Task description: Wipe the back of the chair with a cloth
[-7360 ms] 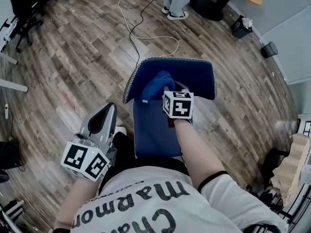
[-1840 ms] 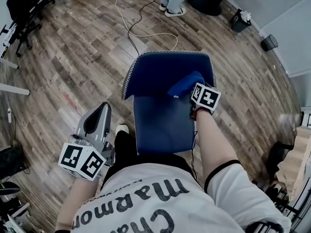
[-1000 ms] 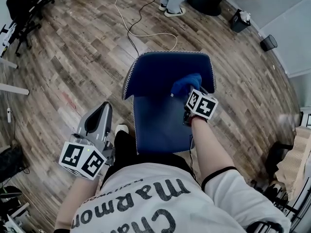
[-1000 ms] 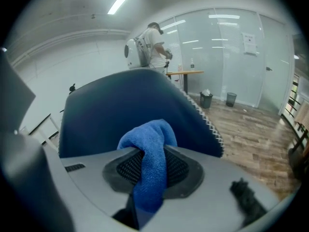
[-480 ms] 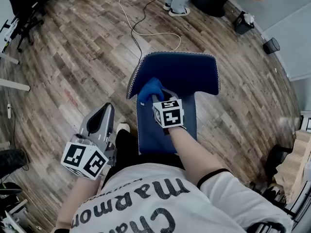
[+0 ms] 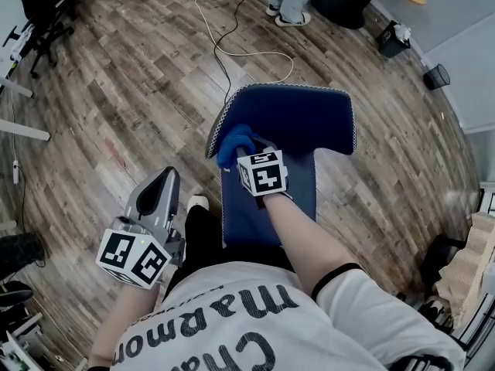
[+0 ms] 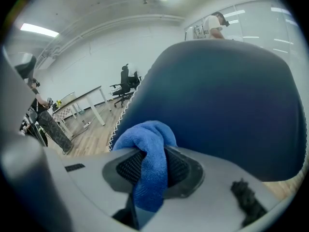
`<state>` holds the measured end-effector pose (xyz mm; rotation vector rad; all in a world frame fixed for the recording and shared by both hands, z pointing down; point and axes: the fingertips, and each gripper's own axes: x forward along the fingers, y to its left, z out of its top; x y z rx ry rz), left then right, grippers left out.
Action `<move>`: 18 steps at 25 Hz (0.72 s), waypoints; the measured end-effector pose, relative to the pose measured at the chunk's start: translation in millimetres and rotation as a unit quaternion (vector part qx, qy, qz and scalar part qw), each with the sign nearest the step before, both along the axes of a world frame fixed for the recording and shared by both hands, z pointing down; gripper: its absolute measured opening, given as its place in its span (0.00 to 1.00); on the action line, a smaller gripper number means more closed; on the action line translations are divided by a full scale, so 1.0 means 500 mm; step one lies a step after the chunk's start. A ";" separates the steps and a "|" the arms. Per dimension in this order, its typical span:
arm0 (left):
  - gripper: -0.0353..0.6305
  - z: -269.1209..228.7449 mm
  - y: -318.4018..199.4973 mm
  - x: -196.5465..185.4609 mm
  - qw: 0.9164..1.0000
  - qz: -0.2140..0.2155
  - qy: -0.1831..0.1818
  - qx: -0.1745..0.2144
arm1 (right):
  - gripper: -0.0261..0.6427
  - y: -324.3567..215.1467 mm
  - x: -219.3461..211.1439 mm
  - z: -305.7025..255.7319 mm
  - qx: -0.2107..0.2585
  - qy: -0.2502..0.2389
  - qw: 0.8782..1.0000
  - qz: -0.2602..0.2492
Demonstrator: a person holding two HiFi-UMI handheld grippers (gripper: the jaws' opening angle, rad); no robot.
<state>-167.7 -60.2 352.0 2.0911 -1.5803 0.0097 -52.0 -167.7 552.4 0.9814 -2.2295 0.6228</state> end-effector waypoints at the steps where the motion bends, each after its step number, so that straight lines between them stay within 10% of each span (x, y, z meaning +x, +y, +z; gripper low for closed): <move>1: 0.07 0.001 -0.001 0.001 1.000 0.000 0.000 -0.001 | 0.20 -0.004 0.004 0.000 0.001 0.000 1.000 0.004; 18: 0.07 0.008 -0.002 -0.017 1.000 -0.007 -0.016 -0.015 | 0.21 -0.078 0.202 0.038 0.022 0.070 0.996 0.056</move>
